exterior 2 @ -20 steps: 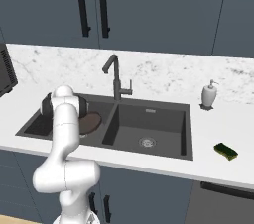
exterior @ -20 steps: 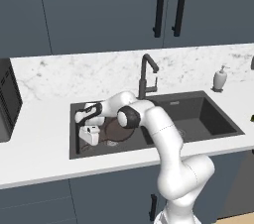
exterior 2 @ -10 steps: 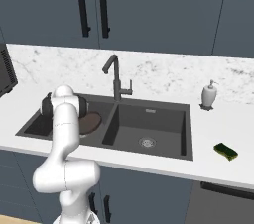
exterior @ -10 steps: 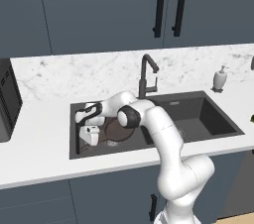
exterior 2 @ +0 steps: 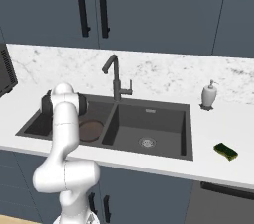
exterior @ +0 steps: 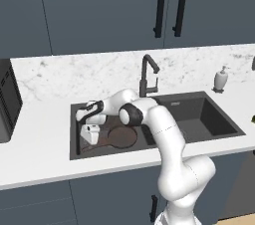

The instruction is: Pick the pan and sponge and place them into the sink. Then turn on the water.

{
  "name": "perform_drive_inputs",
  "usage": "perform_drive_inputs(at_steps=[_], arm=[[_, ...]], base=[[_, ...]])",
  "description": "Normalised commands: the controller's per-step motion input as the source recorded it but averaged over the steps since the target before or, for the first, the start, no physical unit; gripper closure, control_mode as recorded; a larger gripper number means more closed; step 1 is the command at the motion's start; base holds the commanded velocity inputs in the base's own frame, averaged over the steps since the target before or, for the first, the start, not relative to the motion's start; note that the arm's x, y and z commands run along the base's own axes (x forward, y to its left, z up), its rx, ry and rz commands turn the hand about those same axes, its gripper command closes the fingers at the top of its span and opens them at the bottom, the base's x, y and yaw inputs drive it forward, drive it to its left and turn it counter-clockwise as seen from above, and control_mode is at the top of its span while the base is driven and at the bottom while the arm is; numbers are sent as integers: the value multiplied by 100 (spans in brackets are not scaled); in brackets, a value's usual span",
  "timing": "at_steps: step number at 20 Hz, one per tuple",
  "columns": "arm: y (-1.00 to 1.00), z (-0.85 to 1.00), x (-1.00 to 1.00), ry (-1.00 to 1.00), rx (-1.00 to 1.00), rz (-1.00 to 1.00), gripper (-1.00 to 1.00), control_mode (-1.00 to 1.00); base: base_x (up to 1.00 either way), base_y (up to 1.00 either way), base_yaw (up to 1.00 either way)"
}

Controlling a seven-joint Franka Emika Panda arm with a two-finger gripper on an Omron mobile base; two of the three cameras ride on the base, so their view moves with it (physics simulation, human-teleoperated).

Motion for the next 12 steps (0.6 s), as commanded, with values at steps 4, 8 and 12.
perform_drive_inputs(at_steps=[4, 8, 12], arm=[[0, 44, 0, -5, 0, -6, -100, -100], [-1, 94, -20, -2, -6, -10, -100, -100], [-1, 98, -24, 0, -16, -6, -100, -100]], base=[[0, 0, 0], [0, 0, 0], [0, 0, 0]])
